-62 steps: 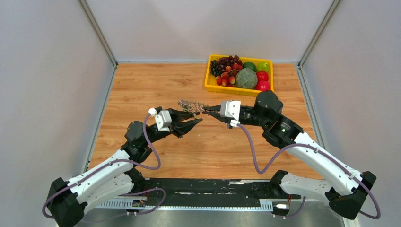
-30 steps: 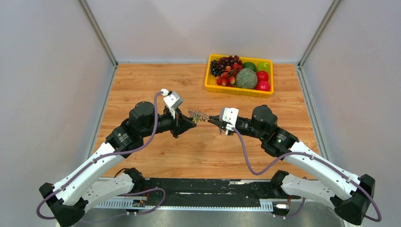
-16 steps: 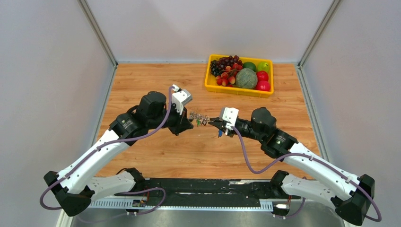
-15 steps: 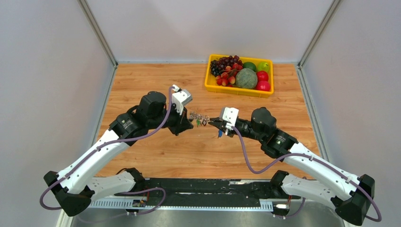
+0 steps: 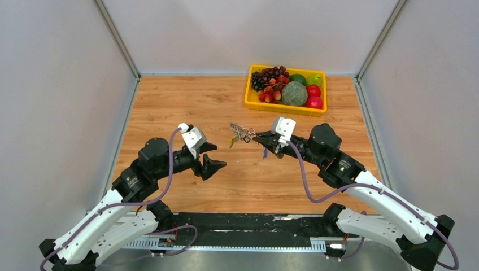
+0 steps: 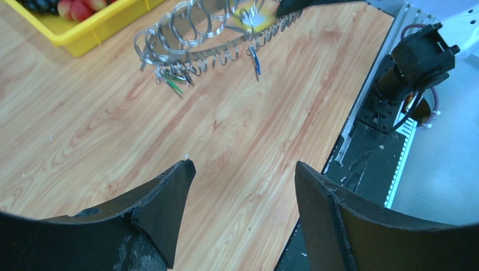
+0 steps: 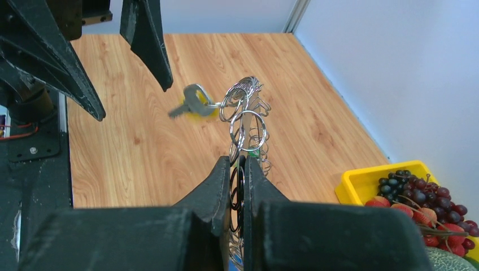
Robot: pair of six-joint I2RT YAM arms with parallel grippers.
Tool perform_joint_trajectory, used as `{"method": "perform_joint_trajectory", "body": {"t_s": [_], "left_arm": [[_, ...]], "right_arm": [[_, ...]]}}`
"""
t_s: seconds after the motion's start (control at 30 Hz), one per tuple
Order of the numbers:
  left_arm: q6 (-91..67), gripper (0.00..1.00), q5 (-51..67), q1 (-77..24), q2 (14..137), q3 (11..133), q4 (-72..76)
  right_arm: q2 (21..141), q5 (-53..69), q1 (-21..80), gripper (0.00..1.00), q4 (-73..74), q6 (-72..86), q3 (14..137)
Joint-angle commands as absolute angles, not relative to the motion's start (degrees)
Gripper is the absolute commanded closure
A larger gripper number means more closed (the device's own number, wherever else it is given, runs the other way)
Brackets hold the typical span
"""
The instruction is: Remove the keys from the keyring
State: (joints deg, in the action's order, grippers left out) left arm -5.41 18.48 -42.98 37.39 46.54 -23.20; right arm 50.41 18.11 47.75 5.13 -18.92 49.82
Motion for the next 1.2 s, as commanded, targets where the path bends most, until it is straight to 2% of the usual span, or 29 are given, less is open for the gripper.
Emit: {"method": "perform_joint_trajectory", "body": {"t_s": [0.0,0.17,0.4,0.87,1.03,1.17], "left_arm": [[-4.0,0.23,19.5,-42.8,35.4,45.4,-12.7],[-4.6,0.23,23.0,-42.9,35.1,42.0,-6.0],[-5.2,0.22,23.6,-42.9,36.0,36.3,12.8],[-4.1,0.19,22.7,-42.9,46.1,38.0,29.6],[-4.3,0.21,22.8,-42.9,47.8,38.8,31.9],[-3.8,0.29,23.0,-42.9,49.0,39.7,32.1]], "right_arm": [[48.7,18.5,47.6,1.00,3.4,-17.3,55.3],[49.4,19.2,47.7,1.00,3.6,-16.9,58.0],[51.2,20.5,47.7,1.00,3.6,-16.5,61.5],[54.2,24.2,47.7,1.00,3.6,-15.6,65.0],[54.4,25.2,47.9,1.00,3.6,-15.7,65.2],[54.3,25.7,48.0,1.00,3.5,-15.6,65.2]]}}
